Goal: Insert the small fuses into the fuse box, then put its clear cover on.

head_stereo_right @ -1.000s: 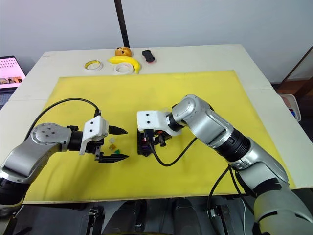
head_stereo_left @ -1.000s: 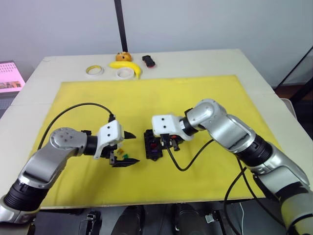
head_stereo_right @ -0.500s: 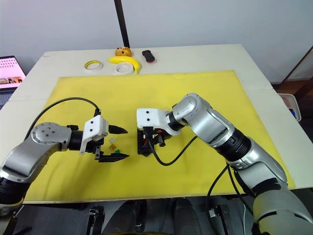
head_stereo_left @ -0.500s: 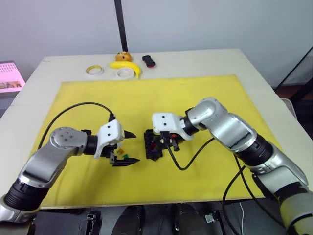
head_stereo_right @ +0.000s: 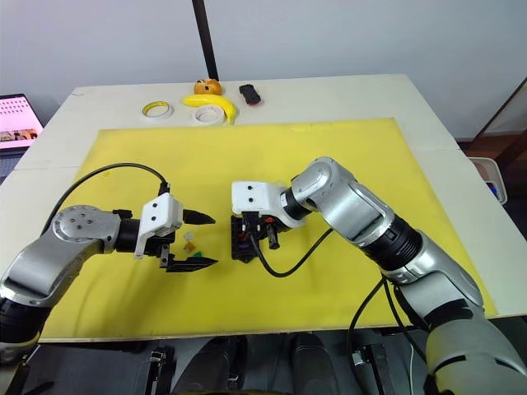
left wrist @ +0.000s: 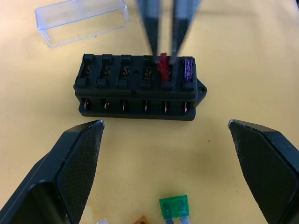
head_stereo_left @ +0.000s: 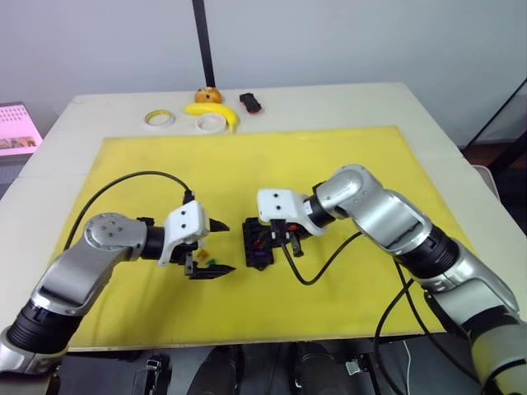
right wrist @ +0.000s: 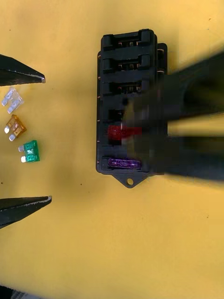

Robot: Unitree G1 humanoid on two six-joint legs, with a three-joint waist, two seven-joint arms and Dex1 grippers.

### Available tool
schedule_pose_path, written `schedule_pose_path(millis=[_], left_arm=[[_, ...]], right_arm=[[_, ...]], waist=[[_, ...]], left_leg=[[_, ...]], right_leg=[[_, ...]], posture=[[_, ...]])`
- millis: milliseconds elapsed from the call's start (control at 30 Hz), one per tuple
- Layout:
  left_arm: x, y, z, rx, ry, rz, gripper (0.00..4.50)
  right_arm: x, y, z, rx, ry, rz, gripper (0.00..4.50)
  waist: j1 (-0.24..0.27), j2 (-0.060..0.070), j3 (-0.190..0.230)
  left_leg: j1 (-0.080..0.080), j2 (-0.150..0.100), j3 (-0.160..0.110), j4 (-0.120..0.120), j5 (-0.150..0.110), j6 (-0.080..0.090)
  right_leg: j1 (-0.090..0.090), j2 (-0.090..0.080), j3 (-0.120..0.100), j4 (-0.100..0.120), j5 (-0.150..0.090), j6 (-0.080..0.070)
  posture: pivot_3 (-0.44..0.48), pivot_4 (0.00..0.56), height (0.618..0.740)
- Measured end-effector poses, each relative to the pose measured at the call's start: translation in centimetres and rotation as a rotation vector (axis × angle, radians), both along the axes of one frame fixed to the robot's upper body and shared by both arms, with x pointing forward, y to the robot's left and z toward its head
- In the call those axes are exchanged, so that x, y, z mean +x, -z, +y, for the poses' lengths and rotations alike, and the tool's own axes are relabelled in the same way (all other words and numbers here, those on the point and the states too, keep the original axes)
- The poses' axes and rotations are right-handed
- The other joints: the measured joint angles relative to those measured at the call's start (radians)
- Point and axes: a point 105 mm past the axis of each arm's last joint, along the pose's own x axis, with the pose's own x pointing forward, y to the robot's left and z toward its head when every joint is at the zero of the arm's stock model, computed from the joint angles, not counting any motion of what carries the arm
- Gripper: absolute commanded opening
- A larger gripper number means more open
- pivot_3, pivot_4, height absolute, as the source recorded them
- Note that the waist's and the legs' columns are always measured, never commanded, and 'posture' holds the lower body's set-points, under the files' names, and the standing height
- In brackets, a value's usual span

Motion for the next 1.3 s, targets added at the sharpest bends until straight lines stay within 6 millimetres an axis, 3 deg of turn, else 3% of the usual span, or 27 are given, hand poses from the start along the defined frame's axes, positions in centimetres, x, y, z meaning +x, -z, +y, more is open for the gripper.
schedule_pose_path(millis=[667,1067,1200,1300], left_arm=[[0.2,-0.1,-0.3,-0.002,0.005,-0.015,4.5],[0.2,0.0,-0.4,-0.005,0.005,-0.011,4.5],[0.2,0.0,-0.3,-0.003,0.006,-0.01,4.5],[0.1,0.0,-0.3,-0.003,0.007,-0.009,4.5]], right_arm=[[-0.3,-0.2,0.1,-0.032,-0.025,-0.027,0.01],[-0.5,-3.9,1.3,-0.017,-0.039,-0.066,0.01],[0.2,-5.4,1.0,-0.121,-0.033,-0.149,0.01],[0.1,-5.2,1.1,-0.171,-0.036,-0.144,0.01]], waist=[[-0.001,0.0,0.0],[-0.001,0.0,0.0],[-0.002,0.0,0.0],[-0.001,0.0,0.0]], left_leg=[[0.0,0.0,0.0,0.0,0.0,0.0],[0.0,0.0,0.0,0.0,0.0,0.0],[0.0,0.0,0.0,0.0,0.0,0.0],[0.0,0.0,0.0,0.0,0.0,0.0]], right_leg=[[0.0,0.0,0.0,0.0,0.0,0.0],[0.0,0.0,0.0,0.0,0.0,0.0],[-0.001,0.0,0.0,0.0,0.0,0.0],[-0.001,0.0,0.0,0.0,0.0,0.0]], posture=[[0.0,0.15,0.74],[0.0,0.15,0.74],[0.0,0.15,0.74],[0.0,0.15,0.74]])
